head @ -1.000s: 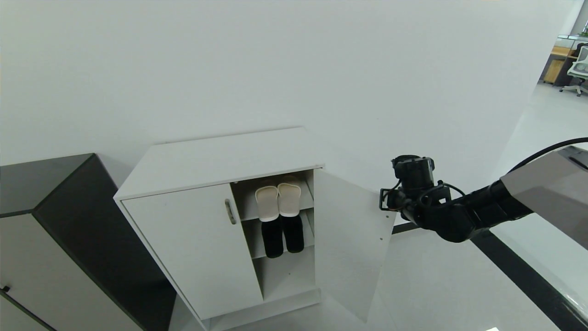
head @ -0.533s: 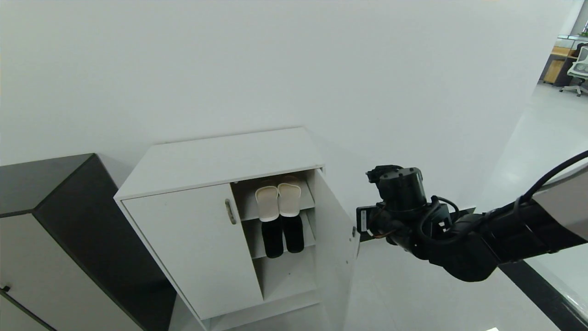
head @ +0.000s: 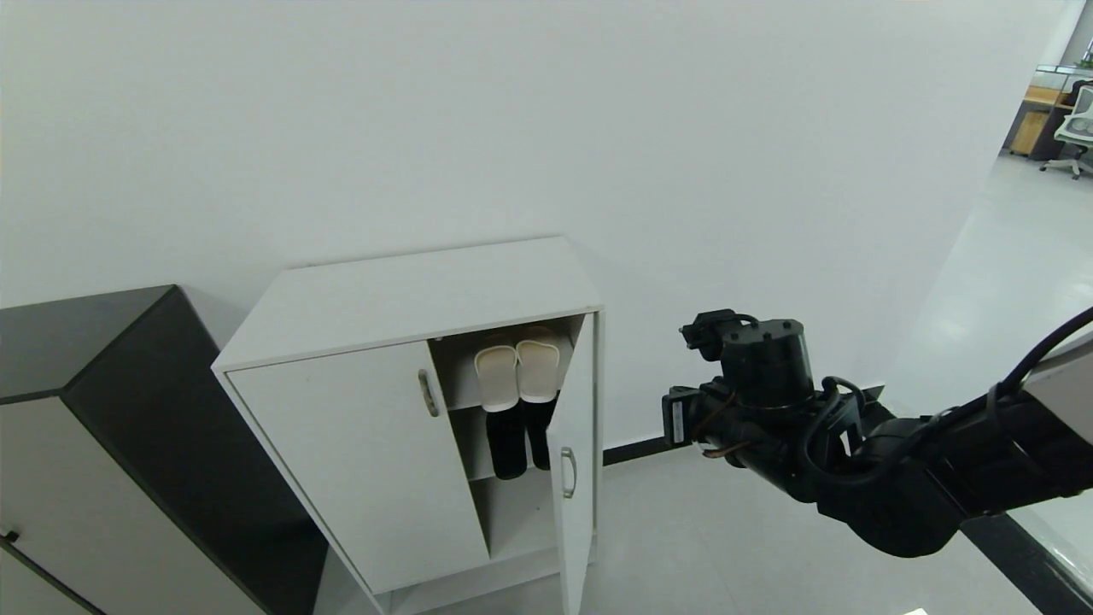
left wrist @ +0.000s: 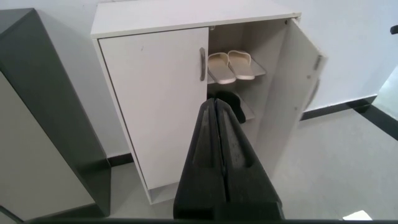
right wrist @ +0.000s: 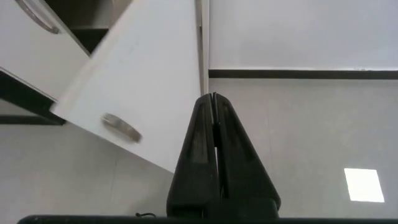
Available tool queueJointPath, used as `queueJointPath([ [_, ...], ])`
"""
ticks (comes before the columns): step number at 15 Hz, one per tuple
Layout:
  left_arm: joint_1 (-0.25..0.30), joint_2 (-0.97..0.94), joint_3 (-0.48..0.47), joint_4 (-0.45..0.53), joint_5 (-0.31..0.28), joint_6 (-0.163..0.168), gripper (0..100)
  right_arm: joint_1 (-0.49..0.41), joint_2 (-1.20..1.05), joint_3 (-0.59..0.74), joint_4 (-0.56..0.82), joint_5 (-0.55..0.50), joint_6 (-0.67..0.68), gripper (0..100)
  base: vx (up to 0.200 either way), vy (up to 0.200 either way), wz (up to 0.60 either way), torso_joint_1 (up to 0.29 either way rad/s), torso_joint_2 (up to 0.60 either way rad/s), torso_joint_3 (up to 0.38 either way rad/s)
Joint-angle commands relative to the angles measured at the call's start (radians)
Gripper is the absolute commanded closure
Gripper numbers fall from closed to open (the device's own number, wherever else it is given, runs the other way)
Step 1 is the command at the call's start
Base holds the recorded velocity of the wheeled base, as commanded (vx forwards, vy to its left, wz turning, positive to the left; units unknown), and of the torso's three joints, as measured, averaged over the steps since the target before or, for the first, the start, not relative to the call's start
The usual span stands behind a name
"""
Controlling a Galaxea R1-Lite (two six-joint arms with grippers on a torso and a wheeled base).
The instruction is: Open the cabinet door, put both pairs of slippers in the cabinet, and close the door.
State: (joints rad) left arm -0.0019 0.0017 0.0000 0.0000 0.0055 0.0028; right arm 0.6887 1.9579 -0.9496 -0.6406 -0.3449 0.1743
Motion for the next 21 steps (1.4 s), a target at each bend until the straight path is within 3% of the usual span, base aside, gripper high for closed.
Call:
queueJointPath([
  [1,0.000,0.000,0.000,0.000,0.001,0.000,100,0.006,-0.004,0.005,0.001,0.000,-0.001,100,0.000,0.000,0.00,0.000,0.00,0.000],
  [8,0.000,0.000,0.000,0.000,0.001,-0.001,100,0.014,-0.005,0.023,-0.002,0.010,-0.001,100,0.000,0.000,0.60,0.003,0.00,0.000],
  [12,0.000,0.000,0.000,0.000,0.001,-0.001,100,0.017,-0.002,0.054,-0.051,0.021,-0.027,100,0.000,0.000,0.00,0.000,0.00,0.000],
  [15,0.000,0.000,0.000,0.000,0.001,-0.001,100,0.008,-0.001,0.160,-0.223,0.155,-0.065,100,0.000,0.000,0.00,0.000,0.00,0.000],
  [18,-0.001,0.000,0.000,0.002,0.001,0.000,100,-0.054,0.015,0.302,-0.389,0.409,-0.139,100,0.000,0.000,0.00,0.000,0.00,0.000],
  [21,-0.001,0.000,0.000,0.000,-0.001,0.000,100,-0.064,0.095,0.315,-0.461,0.442,-0.137,100,0.067,0.000,0.00,-0.001,0.00,-0.001],
])
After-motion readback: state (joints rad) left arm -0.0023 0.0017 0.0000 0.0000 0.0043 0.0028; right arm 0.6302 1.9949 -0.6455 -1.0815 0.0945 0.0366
